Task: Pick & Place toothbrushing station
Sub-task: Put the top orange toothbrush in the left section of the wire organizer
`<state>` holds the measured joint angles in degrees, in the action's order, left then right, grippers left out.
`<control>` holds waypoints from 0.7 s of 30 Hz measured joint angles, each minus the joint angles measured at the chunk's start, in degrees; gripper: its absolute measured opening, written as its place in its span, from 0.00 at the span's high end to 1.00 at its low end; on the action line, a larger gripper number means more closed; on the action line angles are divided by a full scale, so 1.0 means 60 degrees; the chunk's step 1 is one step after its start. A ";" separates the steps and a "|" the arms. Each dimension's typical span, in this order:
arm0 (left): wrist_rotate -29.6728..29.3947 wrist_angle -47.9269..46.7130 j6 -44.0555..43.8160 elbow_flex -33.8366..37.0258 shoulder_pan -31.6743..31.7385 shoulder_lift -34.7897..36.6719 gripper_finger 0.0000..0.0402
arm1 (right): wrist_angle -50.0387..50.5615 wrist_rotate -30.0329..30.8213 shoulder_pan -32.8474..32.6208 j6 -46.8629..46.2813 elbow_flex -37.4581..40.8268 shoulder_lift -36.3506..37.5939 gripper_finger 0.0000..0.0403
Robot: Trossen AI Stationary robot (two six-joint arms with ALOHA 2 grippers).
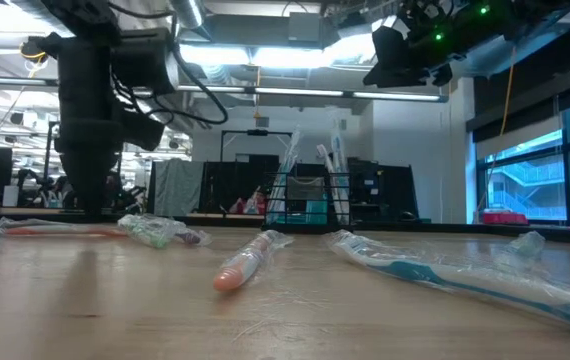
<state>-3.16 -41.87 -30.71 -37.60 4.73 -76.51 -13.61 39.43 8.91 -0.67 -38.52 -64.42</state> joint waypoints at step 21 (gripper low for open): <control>-0.0219 0.0487 0.0888 -0.0029 -0.0007 -0.1214 0.69 | 0.0211 -0.0299 -0.0001 -0.0307 0.0000 0.0000 0.52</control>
<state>-4.48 -38.95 -25.38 -37.78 4.69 -83.79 -12.34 37.64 8.90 -2.51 -38.52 -64.42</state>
